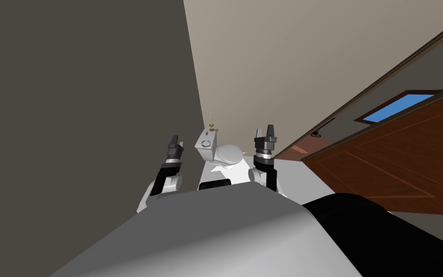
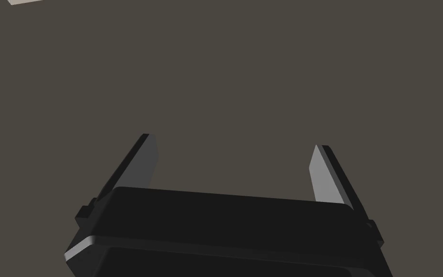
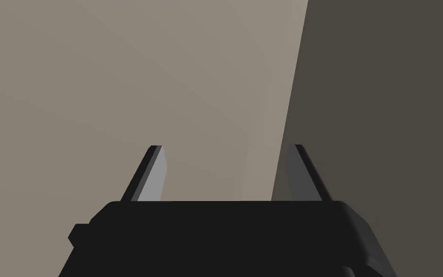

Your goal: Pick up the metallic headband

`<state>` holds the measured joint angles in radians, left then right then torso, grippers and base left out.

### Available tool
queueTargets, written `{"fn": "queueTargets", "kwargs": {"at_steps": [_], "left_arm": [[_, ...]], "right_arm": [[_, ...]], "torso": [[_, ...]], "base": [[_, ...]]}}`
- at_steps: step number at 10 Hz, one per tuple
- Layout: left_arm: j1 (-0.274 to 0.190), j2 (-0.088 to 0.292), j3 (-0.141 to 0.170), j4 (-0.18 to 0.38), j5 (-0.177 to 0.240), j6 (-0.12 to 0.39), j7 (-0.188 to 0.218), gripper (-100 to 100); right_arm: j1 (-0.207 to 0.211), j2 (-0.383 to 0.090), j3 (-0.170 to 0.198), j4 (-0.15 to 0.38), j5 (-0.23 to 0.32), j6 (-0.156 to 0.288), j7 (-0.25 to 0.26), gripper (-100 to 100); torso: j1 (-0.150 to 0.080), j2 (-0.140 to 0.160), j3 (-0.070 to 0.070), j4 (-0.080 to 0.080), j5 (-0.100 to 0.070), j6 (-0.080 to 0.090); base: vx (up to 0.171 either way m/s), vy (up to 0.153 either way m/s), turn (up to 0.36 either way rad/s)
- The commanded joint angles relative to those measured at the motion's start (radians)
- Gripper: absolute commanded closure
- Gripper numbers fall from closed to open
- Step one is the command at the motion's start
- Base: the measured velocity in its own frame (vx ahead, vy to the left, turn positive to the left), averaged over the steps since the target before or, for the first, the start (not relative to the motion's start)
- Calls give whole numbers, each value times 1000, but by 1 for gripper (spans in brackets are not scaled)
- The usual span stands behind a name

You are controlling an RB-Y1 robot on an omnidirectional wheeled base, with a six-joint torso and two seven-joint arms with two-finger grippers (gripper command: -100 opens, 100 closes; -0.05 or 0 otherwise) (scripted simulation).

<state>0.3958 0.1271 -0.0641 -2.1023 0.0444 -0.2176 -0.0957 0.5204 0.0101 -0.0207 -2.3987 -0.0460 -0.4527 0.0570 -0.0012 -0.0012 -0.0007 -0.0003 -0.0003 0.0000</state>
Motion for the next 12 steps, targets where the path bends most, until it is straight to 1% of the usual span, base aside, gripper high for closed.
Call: {"fn": "queueTargets", "kwargs": {"at_steps": [1,7,12], "left_arm": [[-12,2,-3,13,-4,50,6,-100],[-56,0,-21,65,-23,213,18,-100],[-91,6,-37,107,-40,345,28,-100]], "right_arm": [[0,0,0,0,0,0,0,0],[0,0,0,0,0,0,0,0],[0,0,0,0,0,0,0,0]], "torso": [[0,0,0,0,0,0],[0,0,0,0,0,0],[0,0,0,0,0,0]], "base": [[21,-22,-34],[23,-17,-24],[17,-15,-23]]}}
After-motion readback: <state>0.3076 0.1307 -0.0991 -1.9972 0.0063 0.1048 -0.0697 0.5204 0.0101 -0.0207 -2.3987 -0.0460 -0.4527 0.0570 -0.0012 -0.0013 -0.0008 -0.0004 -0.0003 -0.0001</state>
